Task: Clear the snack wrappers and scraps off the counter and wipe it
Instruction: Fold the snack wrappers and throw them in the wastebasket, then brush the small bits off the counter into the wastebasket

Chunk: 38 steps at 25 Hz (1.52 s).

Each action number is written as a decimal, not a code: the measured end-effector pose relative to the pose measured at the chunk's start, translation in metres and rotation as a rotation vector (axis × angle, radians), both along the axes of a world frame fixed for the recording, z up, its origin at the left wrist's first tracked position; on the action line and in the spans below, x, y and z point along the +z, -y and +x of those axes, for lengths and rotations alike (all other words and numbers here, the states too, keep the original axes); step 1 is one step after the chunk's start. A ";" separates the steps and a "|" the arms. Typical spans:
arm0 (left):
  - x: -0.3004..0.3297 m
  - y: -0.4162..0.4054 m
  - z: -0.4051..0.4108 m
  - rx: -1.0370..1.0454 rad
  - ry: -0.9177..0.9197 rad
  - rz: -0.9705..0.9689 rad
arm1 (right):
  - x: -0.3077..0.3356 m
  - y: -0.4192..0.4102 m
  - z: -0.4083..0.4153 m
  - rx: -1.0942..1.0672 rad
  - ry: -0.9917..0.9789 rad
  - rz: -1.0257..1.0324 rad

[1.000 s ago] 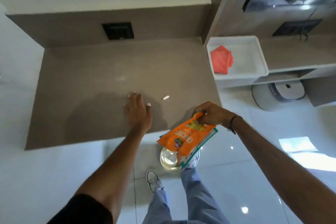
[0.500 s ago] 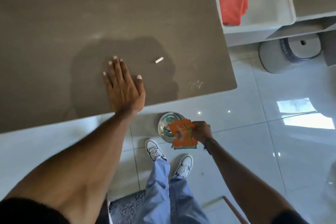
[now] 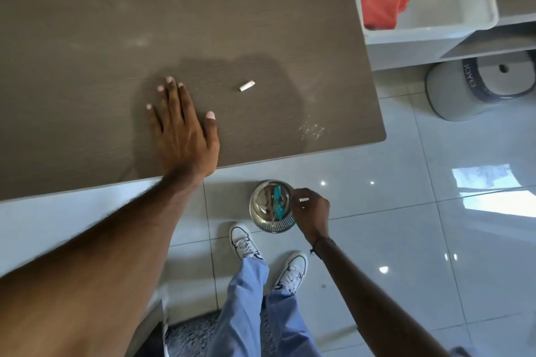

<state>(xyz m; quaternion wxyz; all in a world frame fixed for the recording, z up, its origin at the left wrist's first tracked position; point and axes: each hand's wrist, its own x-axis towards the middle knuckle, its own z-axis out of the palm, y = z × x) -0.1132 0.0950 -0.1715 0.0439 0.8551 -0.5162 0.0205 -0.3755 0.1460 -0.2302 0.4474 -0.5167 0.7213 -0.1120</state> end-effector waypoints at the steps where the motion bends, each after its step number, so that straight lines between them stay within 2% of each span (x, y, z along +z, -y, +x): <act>1: 0.000 0.000 0.000 0.001 -0.001 -0.002 | 0.022 0.005 0.004 -0.006 0.072 -0.149; 4: -0.001 0.000 0.000 0.005 0.002 -0.006 | 0.086 0.038 0.018 0.068 0.208 -0.628; 6: -0.002 0.000 0.001 0.009 0.001 -0.006 | 0.114 0.077 0.034 0.178 0.176 -0.803; 8: -0.002 0.000 0.001 0.009 -0.010 0.000 | 0.126 0.118 0.063 0.328 0.097 -0.782; 11: -0.001 0.000 0.001 0.006 -0.012 0.001 | 0.123 0.161 0.108 0.710 -0.149 -0.598; 13: -0.002 0.000 0.001 0.006 -0.011 0.011 | 0.117 0.172 0.121 0.828 -0.229 -0.528; 18: -0.003 0.000 0.001 0.009 -0.011 0.016 | 0.110 0.172 0.110 0.733 -0.190 -0.515; 29: -0.002 0.001 0.002 0.004 -0.005 0.007 | 0.122 0.152 0.120 0.701 -0.169 -0.489; 34: 0.000 -0.001 0.001 0.007 -0.018 0.003 | 0.122 0.063 0.048 0.530 -0.005 -0.613; 38: 0.000 0.000 0.001 0.013 -0.012 -0.001 | 0.078 -0.003 0.008 0.391 -0.056 -0.430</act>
